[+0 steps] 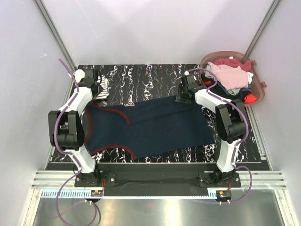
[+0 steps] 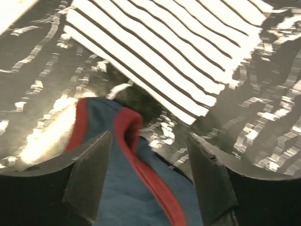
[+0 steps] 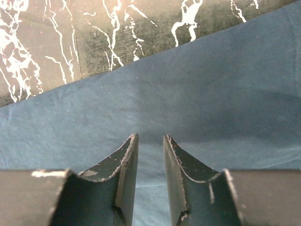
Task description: Fold and stack the tank tops
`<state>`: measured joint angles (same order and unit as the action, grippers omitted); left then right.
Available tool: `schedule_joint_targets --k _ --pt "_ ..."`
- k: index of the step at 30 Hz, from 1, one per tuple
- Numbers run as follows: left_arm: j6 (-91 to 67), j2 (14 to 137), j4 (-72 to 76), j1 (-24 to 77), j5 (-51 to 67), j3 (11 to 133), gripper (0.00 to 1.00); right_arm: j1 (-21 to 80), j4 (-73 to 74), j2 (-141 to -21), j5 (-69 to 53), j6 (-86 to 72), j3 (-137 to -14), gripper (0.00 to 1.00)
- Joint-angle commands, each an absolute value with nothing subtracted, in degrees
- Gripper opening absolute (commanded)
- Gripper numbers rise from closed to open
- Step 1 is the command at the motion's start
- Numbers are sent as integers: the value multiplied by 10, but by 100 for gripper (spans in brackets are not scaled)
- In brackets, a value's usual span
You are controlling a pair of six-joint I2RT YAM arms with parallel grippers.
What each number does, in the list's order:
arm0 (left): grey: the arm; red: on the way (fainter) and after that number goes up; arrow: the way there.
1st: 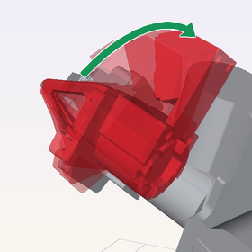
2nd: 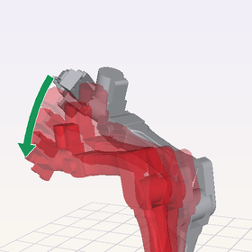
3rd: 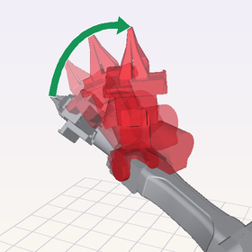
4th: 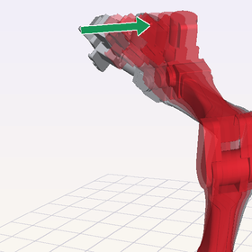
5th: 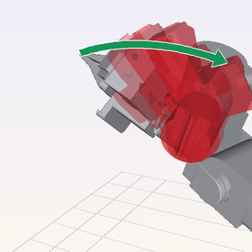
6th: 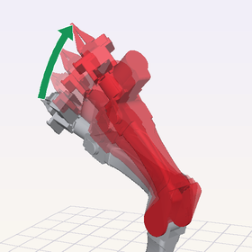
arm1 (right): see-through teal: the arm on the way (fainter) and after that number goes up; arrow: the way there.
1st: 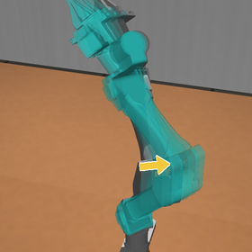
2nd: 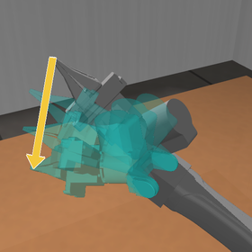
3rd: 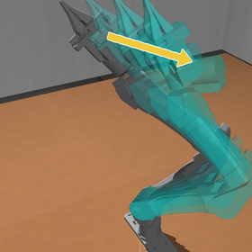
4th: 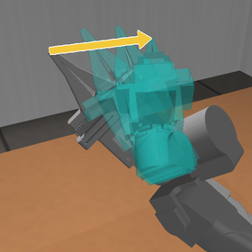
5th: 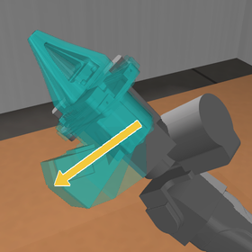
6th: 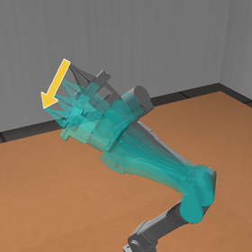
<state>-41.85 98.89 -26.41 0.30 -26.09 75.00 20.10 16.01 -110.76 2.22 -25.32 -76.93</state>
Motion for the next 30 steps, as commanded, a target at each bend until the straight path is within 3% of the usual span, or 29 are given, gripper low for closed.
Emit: schedule_joint_targets --k 1,8,21,24,28,29,30 --pt "-390 1019 -336 0 -337 809 68 210 133 -1115 15 -260 -768 35" --pt "-376 1063 -345 -20 -324 842 65 210 136 -1120 20 -258 -770 35" --pt "-374 1079 -286 -34 -267 782 57 210 153 -1124 34 -258 -774 34" --pt "-373 1078 -283 -35 -271 774 47 210 155 -1125 39 -257 -774 34" --pt "-389 1051 -261 -42 -286 735 27 210 157 -1128 42 -257 -776 34" --pt "-391 1046 -256 -46 -285 725 16 210 158 -1129 43 -256 -776 33" --pt "-393 1042 -252 -47 -281 712 12 210 161 -1130 45 -257 -777 33"
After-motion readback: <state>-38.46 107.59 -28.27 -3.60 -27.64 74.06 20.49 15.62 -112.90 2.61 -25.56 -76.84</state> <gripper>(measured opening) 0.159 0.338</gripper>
